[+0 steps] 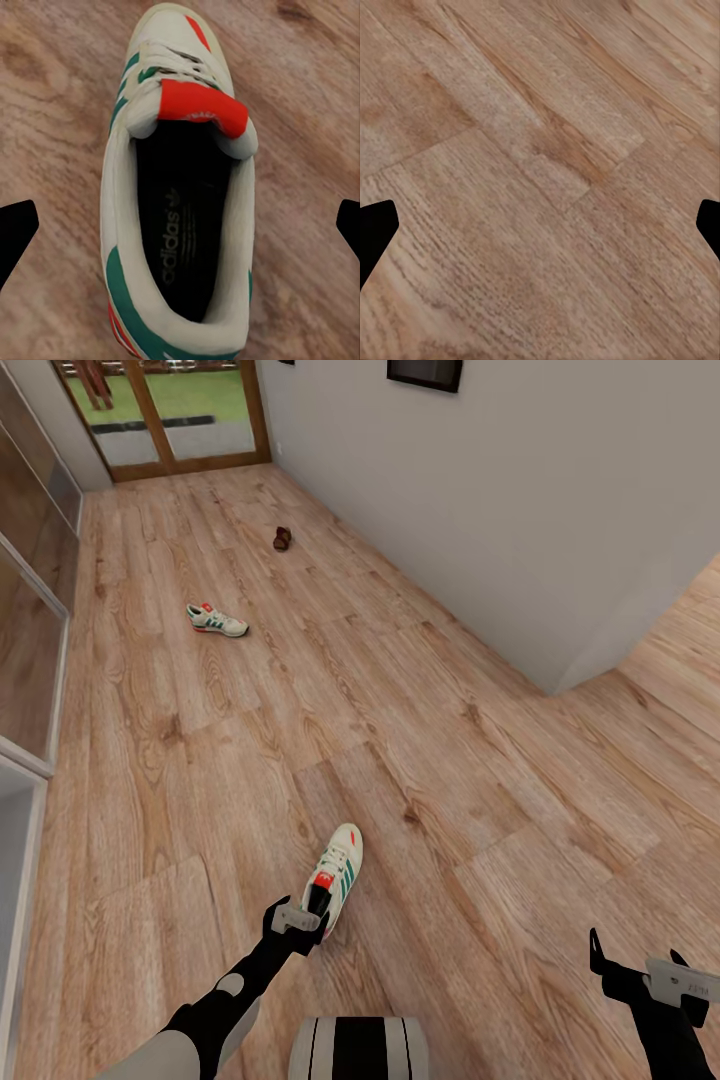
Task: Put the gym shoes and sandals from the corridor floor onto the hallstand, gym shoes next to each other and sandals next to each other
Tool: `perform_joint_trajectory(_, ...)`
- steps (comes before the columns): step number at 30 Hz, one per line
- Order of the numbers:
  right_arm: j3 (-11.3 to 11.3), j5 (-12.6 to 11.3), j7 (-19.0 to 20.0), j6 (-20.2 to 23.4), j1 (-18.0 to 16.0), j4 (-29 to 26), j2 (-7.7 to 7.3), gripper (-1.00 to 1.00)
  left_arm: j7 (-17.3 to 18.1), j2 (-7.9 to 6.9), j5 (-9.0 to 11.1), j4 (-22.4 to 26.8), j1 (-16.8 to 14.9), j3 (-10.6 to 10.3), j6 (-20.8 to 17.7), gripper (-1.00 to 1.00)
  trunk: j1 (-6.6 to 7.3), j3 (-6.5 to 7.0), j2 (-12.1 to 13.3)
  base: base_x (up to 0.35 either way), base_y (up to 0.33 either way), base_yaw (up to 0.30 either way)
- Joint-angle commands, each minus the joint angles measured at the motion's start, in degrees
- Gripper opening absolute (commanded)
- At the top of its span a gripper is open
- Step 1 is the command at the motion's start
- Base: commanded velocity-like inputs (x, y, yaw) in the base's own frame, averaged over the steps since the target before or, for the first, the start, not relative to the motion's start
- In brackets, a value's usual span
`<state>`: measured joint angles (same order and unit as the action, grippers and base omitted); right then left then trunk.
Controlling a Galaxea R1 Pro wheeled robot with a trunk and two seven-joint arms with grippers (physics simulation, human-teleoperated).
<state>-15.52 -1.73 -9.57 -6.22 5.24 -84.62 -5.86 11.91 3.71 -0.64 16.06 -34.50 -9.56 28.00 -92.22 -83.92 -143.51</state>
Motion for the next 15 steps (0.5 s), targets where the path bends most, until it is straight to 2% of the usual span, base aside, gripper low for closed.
perform_joint_trajectory(1,0.08,-0.17,-0.19,-0.15,0.03,-0.02,-0.03,1.00,0.12,0.01,-0.06,-0.07,-0.04,0.04,0.18,1.00,0.01,-0.04,-0.01,0.008,0.000,0.000)
perform_joint_trajectory(15,0.05,-0.18,-0.19,-0.12,0.03,-0.02,-0.03,1.00,0.13,0.01,-0.06,-0.07,-0.04,0.02,0.19,1.00,0.01,-0.70,-0.01,0.003,0.000,0.000)
